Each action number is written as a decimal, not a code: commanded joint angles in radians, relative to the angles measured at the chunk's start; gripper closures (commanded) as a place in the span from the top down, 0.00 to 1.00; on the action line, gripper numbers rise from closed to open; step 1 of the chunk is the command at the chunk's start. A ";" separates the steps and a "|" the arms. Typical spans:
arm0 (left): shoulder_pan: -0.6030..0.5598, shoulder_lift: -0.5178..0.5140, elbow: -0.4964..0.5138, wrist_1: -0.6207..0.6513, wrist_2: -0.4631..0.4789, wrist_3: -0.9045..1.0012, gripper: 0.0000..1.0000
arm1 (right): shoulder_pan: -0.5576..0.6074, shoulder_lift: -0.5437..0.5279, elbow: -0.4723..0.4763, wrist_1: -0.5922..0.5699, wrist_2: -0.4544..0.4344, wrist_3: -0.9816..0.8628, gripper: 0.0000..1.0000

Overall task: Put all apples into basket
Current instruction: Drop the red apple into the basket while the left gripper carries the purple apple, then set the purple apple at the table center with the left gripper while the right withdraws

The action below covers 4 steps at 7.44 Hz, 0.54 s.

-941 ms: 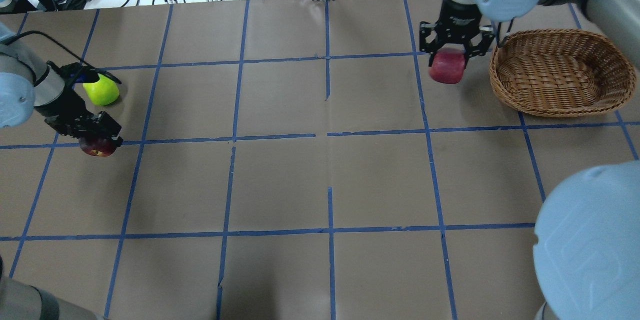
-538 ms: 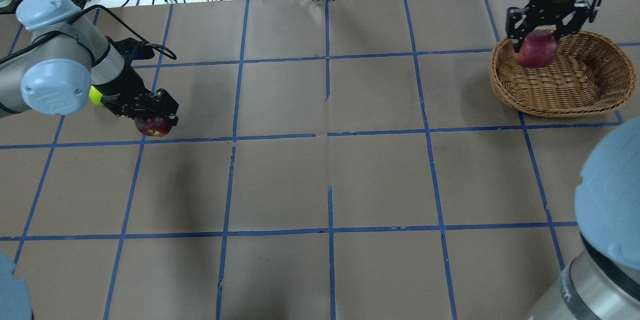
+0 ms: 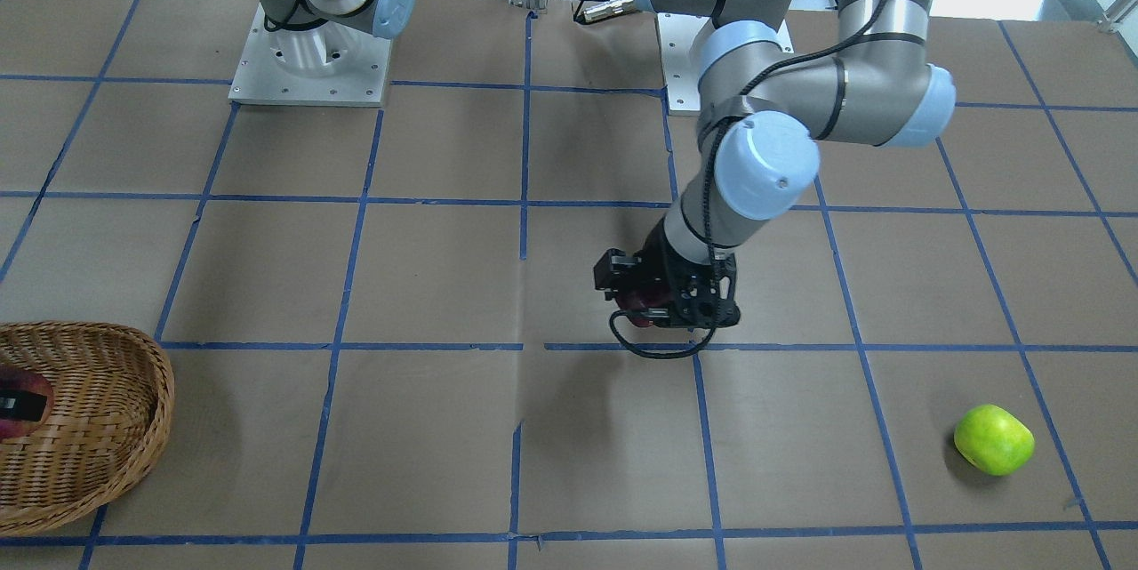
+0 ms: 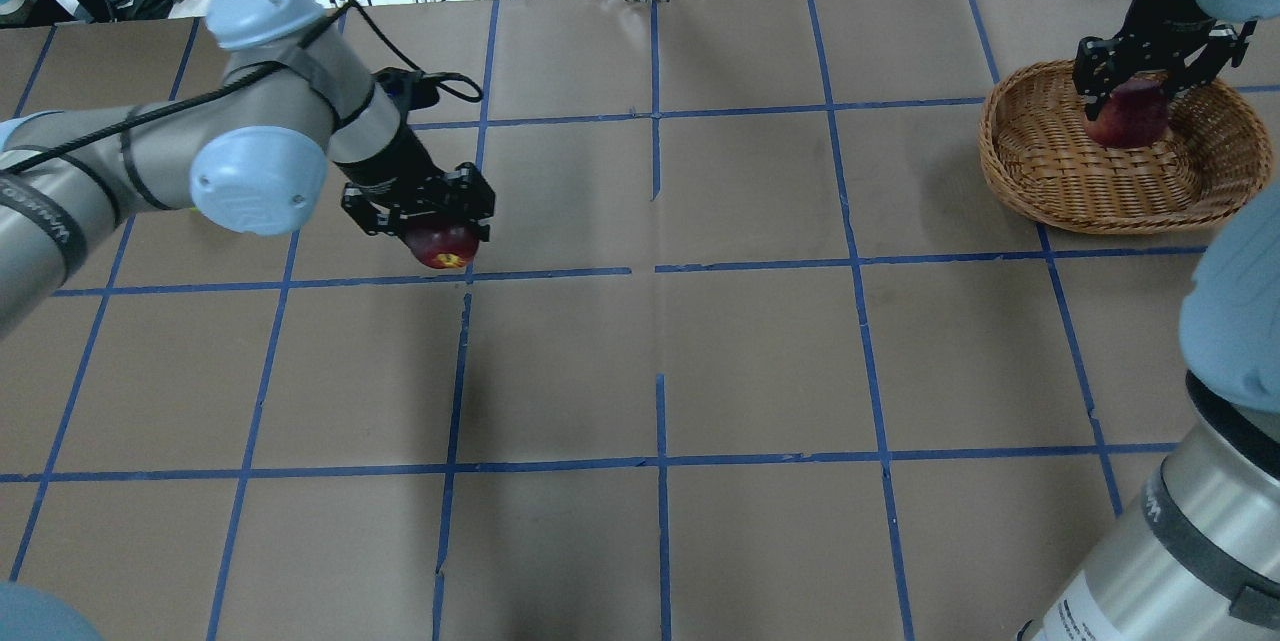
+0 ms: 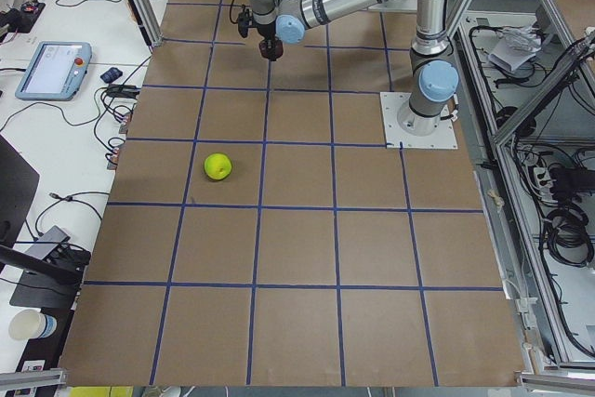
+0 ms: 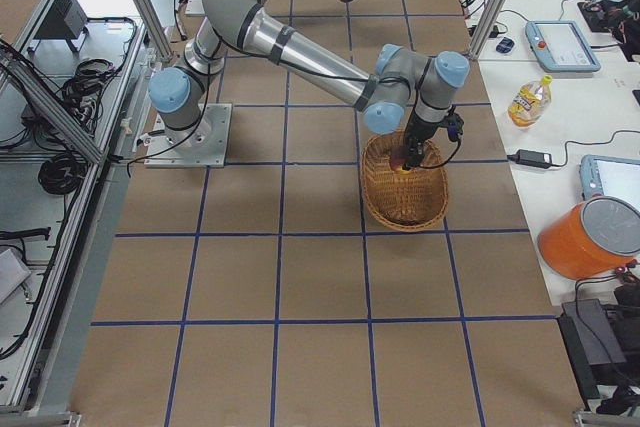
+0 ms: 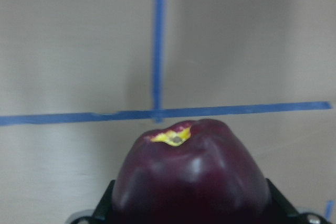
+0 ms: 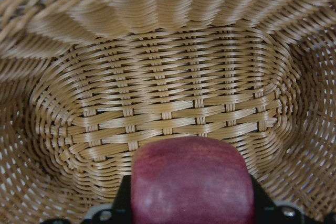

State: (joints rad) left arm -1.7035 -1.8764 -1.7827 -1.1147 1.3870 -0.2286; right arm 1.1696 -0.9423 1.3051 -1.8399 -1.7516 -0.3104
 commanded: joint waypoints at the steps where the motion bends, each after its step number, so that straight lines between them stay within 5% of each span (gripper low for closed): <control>1: -0.167 -0.070 -0.006 0.161 -0.029 -0.238 0.08 | -0.007 0.039 0.019 0.004 0.003 -0.024 0.00; 3: -0.228 -0.142 -0.012 0.240 -0.023 -0.328 0.08 | -0.007 0.033 0.029 0.008 -0.003 -0.029 0.99; 4: -0.231 -0.159 -0.014 0.242 -0.023 -0.318 0.39 | -0.007 0.030 0.028 0.011 0.000 -0.016 1.00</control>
State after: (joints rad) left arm -1.9176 -2.0068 -1.7936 -0.8936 1.3629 -0.5367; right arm 1.1629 -0.9096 1.3320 -1.8316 -1.7531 -0.3354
